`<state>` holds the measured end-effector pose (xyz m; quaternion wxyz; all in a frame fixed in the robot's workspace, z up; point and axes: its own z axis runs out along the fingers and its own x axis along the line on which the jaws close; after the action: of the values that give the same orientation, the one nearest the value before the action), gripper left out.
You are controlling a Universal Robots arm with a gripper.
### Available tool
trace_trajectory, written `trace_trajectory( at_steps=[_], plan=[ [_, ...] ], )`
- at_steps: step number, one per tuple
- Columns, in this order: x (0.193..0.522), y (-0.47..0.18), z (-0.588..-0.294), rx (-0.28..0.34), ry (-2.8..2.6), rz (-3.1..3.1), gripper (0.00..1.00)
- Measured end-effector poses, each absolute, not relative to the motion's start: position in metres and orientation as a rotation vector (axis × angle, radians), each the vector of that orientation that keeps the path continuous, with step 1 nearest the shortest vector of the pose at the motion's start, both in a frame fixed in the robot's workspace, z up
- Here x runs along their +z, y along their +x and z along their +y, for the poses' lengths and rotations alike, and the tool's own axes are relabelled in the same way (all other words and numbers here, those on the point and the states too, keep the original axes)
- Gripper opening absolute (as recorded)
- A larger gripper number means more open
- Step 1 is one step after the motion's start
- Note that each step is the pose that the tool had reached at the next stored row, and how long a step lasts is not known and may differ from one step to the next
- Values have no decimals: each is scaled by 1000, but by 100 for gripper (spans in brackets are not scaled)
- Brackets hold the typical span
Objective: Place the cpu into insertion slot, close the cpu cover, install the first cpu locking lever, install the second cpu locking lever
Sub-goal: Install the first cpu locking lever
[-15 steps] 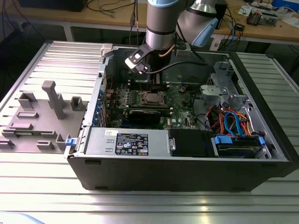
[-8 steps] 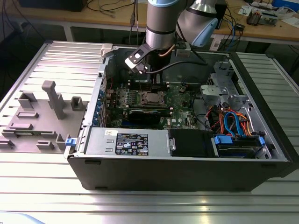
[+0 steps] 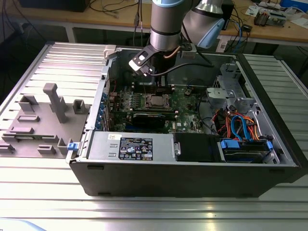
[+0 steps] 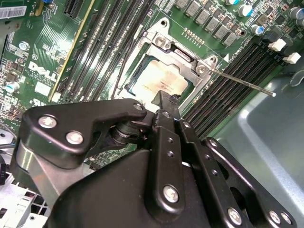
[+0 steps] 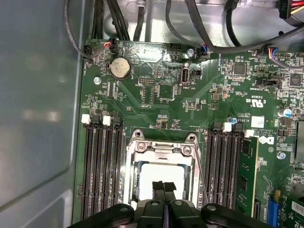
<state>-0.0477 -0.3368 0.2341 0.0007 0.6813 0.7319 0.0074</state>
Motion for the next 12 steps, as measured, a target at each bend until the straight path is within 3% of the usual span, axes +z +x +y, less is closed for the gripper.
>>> trace_trajectory(
  at_steps=[12],
  plan=[
    [234,-48,-337,24,2054,2376,11]
  ],
)
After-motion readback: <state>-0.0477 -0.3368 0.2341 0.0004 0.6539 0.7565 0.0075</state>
